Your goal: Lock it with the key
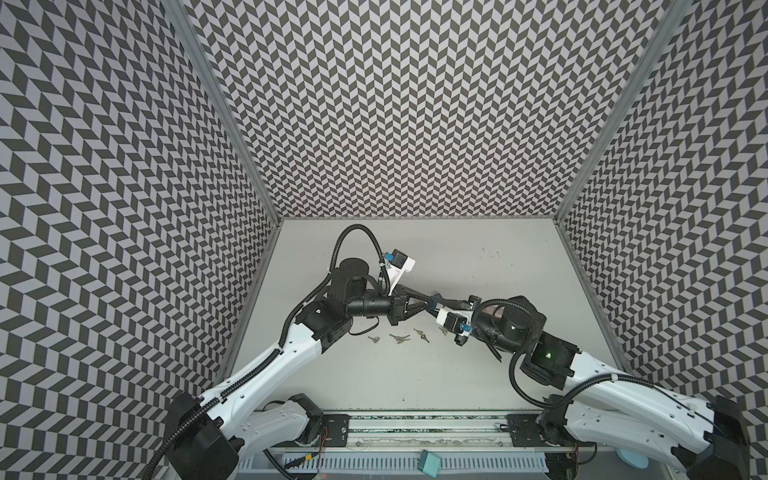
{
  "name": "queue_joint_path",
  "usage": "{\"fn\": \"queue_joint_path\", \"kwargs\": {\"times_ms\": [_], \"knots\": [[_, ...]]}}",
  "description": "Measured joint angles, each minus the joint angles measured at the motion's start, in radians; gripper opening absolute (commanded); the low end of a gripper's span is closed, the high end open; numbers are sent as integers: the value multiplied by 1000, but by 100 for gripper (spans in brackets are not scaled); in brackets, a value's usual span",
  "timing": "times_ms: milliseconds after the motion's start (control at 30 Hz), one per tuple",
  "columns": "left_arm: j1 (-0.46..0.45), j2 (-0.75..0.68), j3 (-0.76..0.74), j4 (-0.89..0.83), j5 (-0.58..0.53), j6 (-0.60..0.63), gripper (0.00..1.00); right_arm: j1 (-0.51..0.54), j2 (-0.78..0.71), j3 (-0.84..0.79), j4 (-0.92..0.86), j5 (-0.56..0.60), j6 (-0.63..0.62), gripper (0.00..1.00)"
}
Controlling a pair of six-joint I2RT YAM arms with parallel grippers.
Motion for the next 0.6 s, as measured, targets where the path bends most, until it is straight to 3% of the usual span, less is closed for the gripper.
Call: {"fn": "queue_joint_path", "kwargs": {"times_ms": [133, 167, 300, 500, 600], "knots": [[0, -6, -1, 11, -1, -7, 0, 2, -1, 0, 13, -1, 3, 87], [0, -11, -3, 14, -10, -11, 0, 2, -3, 0, 14, -2, 9, 94], [31, -64, -28, 39, -34, -29, 0, 6, -49, -4, 19, -3, 59, 97], [215, -166, -85, 145, -16, -109, 0, -2, -124, -6, 48, 19, 237, 96], [270, -180, -83, 181, 2, -136, 0, -57, -107, 31, 5, 11, 354, 83]]}}
